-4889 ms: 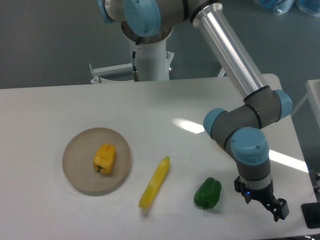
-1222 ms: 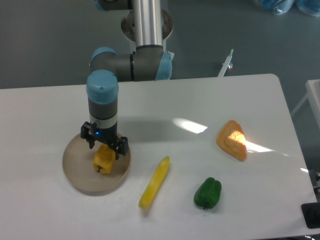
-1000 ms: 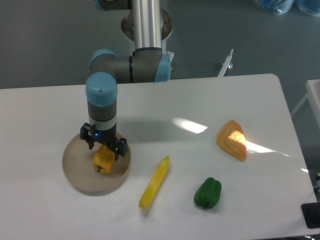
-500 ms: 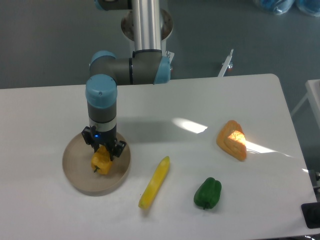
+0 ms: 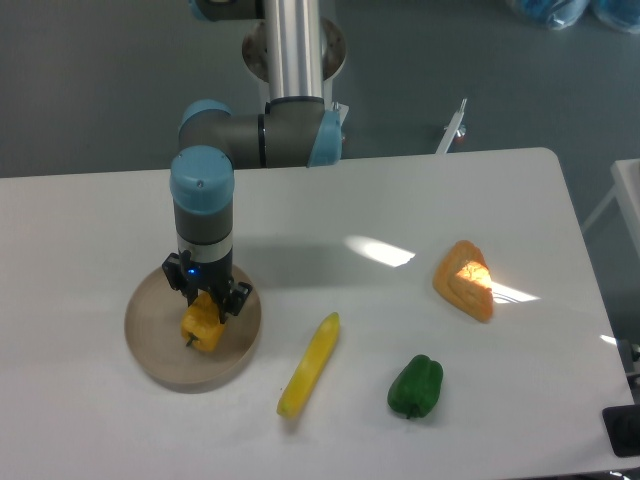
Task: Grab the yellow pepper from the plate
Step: 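Close the gripper on the yellow pepper, then lift the yellow pepper up off the plate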
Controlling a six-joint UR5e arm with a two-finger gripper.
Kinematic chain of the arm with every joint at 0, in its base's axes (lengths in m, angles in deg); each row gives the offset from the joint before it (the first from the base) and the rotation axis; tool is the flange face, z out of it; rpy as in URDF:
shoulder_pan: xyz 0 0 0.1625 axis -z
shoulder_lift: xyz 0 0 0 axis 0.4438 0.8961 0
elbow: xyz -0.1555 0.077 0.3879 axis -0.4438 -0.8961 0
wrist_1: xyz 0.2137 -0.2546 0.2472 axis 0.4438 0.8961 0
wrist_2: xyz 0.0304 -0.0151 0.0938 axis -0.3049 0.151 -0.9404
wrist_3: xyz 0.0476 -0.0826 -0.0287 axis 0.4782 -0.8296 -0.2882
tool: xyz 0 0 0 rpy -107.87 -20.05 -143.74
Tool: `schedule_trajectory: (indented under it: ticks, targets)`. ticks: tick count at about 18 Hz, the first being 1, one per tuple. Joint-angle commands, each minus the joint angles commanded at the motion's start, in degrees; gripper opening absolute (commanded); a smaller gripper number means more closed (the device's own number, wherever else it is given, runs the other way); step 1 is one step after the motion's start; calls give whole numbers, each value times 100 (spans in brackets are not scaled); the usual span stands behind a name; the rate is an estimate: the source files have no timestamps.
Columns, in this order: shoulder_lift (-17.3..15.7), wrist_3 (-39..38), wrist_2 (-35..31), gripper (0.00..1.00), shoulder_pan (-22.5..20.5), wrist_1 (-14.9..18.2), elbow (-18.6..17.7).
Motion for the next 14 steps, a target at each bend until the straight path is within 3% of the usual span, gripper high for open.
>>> schedule_trajectory:
  ticks: [5,10,14]
  targets:
    - [-184,588,-202,40,-404,79,168]
    - [-439,1501,-211,40,-1159,158,106]
    - [-448,2213,-229,40,-1660,308,203]
